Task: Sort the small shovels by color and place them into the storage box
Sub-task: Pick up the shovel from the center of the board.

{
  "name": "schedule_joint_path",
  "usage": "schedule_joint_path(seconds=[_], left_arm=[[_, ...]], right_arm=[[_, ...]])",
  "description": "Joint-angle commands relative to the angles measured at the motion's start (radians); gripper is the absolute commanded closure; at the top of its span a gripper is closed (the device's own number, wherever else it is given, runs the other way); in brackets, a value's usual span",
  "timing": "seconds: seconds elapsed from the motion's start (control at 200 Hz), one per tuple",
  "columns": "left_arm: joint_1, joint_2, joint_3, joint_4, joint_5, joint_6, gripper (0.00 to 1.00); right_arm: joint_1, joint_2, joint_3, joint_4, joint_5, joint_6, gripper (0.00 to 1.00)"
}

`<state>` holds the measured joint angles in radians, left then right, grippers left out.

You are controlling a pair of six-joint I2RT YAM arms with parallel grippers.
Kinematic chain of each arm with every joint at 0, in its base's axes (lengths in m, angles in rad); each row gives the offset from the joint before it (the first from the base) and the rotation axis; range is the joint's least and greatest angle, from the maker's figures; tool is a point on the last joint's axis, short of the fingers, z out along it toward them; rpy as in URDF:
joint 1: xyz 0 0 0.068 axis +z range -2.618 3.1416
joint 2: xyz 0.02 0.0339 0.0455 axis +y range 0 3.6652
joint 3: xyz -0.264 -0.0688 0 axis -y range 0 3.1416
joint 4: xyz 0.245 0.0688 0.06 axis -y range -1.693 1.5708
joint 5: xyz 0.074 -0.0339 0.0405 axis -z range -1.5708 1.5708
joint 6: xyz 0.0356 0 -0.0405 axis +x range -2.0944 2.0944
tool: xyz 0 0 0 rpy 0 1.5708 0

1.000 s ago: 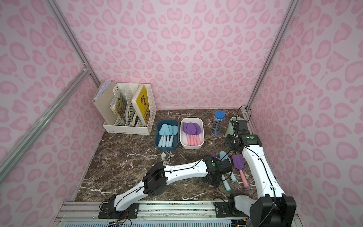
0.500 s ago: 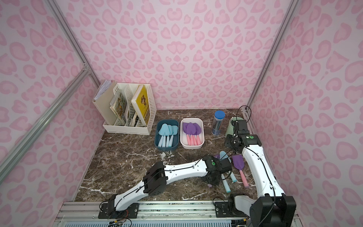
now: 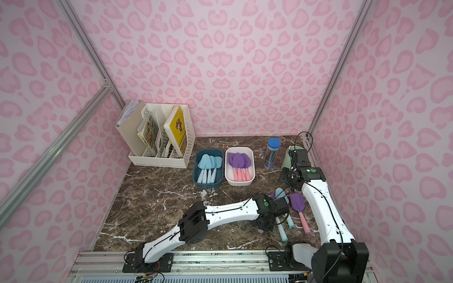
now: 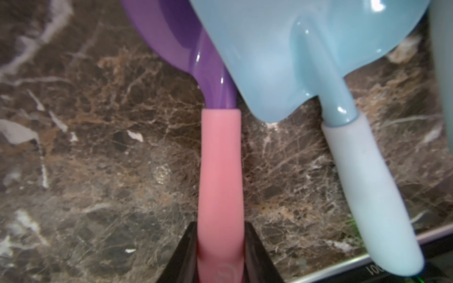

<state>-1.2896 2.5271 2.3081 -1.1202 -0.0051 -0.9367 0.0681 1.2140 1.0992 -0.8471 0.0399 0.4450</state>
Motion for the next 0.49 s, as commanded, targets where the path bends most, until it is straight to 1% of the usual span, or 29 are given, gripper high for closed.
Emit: schedule_joint_path(seconds=[0.0, 0.165, 0.355, 0.49], left_arm=[[0.004, 0.001, -0.003, -0.045, -0.04, -0.014, 0.71], [0.015, -0.005, -0.011, -0.061, -0.072, -0.019, 0.72], [0.032, -0.043, -0.075, -0.045, -0.099, -0.024, 0.72], [0.041, -0.061, -0.088, -0.056, -0.124, -0.013, 0.72]], right_arm=[[-0.001, 0.001, -0.002, 0.002, -0.008, -0.001, 0.42], [0.001, -0.001, 0.0, 0.0, -0.007, -0.001, 0.42], [-0.001, -0.001, 0.005, -0.003, -0.006, -0.001, 0.42], [0.0, 0.001, 0.012, -0.009, 0.0, -0.003, 0.42]])
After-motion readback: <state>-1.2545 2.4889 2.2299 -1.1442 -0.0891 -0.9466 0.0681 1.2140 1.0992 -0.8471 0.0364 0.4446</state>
